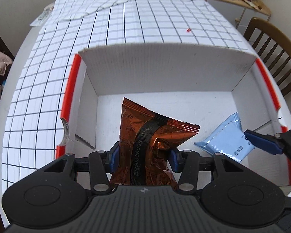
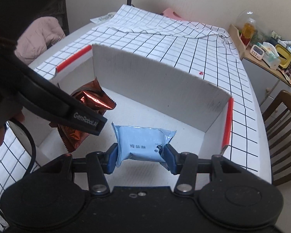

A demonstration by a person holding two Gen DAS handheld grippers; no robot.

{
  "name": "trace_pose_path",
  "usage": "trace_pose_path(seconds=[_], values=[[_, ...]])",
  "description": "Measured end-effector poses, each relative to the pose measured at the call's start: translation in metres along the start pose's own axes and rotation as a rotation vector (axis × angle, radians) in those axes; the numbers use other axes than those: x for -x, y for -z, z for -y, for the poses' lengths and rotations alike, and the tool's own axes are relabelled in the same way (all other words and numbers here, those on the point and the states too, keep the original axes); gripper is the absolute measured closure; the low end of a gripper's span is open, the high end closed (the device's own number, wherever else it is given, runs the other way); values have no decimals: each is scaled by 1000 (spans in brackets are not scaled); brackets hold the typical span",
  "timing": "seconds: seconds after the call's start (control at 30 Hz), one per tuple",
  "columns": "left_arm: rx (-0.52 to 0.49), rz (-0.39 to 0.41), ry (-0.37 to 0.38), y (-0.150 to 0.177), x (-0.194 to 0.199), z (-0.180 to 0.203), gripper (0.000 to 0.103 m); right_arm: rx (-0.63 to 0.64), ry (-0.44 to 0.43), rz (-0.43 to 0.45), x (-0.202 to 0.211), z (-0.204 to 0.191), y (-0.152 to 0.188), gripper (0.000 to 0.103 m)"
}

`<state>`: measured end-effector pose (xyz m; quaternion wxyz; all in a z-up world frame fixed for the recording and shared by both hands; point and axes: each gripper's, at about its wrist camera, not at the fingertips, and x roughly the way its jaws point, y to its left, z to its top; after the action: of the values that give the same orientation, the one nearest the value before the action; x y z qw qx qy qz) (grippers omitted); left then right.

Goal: Organize snacks
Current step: 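Open the left tool to drop the wrapper while the right tool releases the blue packet into the box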

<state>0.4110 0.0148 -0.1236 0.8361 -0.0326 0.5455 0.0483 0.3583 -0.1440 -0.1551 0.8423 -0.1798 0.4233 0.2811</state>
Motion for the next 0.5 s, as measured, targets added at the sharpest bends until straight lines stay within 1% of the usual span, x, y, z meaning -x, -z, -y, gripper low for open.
trace_pose_path(seconds=[0.1, 0.13, 0.27, 0.37, 0.5], values=[[1, -21, 9, 0, -6, 0, 55, 1, -8, -14, -4, 1, -1, 52], [2, -25, 9, 1, -7, 0, 54, 3, -10, -17, -4, 1, -1, 54], [11, -36, 6, 1, -8, 1, 54, 5, -17, -24, -6, 2, -3, 53], [17, -39, 9, 1, -7, 0, 51, 8, -15, -27, -6, 2, -3, 50], [33, -24, 26, 0, -1, -5, 49, -3, -7, -12, 0, 3, -4, 39]])
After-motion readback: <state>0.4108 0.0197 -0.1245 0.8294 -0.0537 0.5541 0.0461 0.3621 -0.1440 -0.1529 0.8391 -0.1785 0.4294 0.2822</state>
